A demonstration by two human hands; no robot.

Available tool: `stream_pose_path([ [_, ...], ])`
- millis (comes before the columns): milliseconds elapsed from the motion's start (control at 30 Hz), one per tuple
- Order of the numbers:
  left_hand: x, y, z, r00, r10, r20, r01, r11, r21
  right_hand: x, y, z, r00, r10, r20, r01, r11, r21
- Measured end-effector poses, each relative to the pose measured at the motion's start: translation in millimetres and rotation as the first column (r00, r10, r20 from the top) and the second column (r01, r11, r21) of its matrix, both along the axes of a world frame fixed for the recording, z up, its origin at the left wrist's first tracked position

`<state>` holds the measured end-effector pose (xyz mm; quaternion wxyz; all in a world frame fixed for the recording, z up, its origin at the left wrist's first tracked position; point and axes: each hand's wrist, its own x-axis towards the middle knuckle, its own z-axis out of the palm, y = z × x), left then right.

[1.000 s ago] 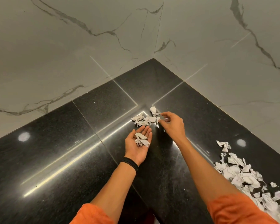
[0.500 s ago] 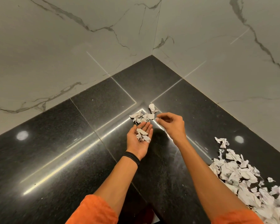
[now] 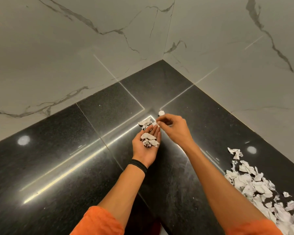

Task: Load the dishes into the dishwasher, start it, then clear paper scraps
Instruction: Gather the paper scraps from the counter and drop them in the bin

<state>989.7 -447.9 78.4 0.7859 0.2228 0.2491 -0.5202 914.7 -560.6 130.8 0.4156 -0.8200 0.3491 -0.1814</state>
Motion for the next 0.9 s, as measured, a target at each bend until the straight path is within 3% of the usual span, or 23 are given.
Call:
stream_pose_path([
  [67,5.8,-1.8,-4.0,1.000,-0.003,0.009,0.002,0.999,0.040,12.6,-28.2,-14.0,0.991,-0.003,-0.133,-0.016,0.990,-0.138],
  [167,10.0,-1.6,-3.7,1.000,-0.009,0.006,0.009,0.999,0.048,27.6,-63.8,-30.2,0.887,0.146,-0.439,-0.284,0.921,-0.268],
  [233,12.1,-1.4,-5.3,1.000,-0.006,0.009,0.006,0.999,0.042,32.6,-76.2,-39.0,0.814,0.237,-0.531,-0.430,0.860,-0.275],
  [300,12.9,-1.1,-8.5,1.000,-0.004,0.008,0.004,0.999,0.037,29.8,-80.6,-45.3,0.837,0.221,-0.501,-0.416,0.851,-0.321],
  [367,12.6,-1.0,-10.9,1.000,-0.013,0.009,0.013,0.999,0.048,21.5,-79.8,-49.7,0.897,0.136,-0.421,-0.290,0.899,-0.328],
  [467,12.1,-1.6,-13.1,1.000,-0.015,0.006,0.015,0.997,0.070,2.4,-69.0,-50.7,0.967,-0.068,-0.247,0.016,0.978,-0.206],
  [533,10.8,-1.2,-12.7,1.000,-0.003,0.009,0.003,0.998,0.068,-5.8,-52.3,-42.1,0.984,-0.144,-0.107,0.133,0.986,-0.102],
  [700,2.2,2.0,-9.8,0.999,0.013,0.044,-0.016,0.999,0.050,-14.8,9.8,-7.3,0.990,-0.101,0.094,0.097,0.994,0.051],
  [900,-4.5,11.8,-8.4,0.996,-0.038,0.080,0.039,0.999,-0.004,-17.9,44.1,-5.8,0.997,0.009,-0.082,-0.014,0.998,-0.055],
])
